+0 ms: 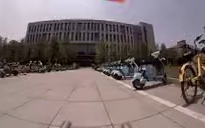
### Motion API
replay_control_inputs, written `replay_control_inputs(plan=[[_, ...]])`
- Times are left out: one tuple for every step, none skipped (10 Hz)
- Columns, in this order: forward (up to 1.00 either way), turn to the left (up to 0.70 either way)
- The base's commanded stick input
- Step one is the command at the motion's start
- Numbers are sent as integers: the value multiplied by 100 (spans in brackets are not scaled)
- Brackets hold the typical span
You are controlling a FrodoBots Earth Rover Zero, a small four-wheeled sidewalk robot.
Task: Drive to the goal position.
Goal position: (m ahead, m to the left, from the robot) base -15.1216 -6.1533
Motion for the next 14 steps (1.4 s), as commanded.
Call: replay_control_inputs(plan=[[0,100],[0,100],[0,100],[0,100],[0,100],[0,100],[0,100],[0,100],[0,100],[0,100],[0,100],[0,100],[0,100],[0,100]])
